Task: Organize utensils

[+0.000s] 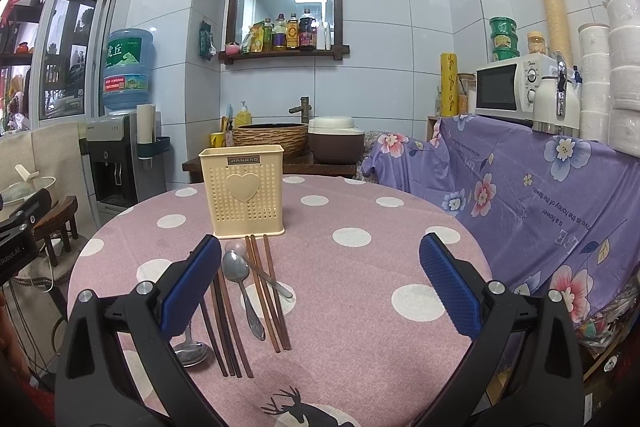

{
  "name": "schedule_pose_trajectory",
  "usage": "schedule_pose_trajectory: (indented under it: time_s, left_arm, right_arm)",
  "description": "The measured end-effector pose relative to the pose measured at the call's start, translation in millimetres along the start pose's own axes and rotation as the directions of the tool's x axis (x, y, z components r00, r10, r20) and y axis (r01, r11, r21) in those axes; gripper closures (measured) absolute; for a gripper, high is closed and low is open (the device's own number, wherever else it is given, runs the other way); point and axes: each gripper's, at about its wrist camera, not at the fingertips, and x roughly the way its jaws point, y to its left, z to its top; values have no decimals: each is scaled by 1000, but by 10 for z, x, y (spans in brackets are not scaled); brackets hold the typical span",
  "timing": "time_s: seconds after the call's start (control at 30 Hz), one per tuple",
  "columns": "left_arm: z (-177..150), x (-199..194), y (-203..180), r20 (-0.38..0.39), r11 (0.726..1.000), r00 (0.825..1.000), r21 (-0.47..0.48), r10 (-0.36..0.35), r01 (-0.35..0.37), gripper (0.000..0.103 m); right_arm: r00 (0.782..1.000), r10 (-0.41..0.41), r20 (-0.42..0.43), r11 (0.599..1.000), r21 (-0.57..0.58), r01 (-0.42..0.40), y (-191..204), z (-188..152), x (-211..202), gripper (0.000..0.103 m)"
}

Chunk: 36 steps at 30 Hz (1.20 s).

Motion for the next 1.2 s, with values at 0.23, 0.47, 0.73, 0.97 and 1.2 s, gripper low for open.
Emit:
schedule_pose_trajectory:
  time_s: [0.23, 0.47, 0.73, 0.97, 1.2]
  left_arm:
    - [-62, 133, -25, -68, 1000, 998, -4, -4, 3, 5]
    - [-163, 368, -85, -179, 1000, 984, 2, -28, 29, 5]
    - [-305, 973, -269, -395, 983, 910, 72, -127, 169, 5]
    - [-284, 1462, -322, -573, 973, 795, -18, -200, 232, 20]
    - [-457, 1581, -606, -673, 953, 684, -110, -281, 284, 54]
  right_arm:
    - [1000, -2, -29, 1000, 0, 2, 9, -14, 80, 5]
    - [993, 3, -119, 1000, -6, -4, -6, -75, 331, 5]
    - [933, 63, -353, 998, 13, -62, -178, -139, 1015, 5]
    - [891, 113, -439, 993, 13, -119, -122, -169, 1400, 5]
    - [882, 110, -458, 992, -2, -124, -61, -198, 1498, 5]
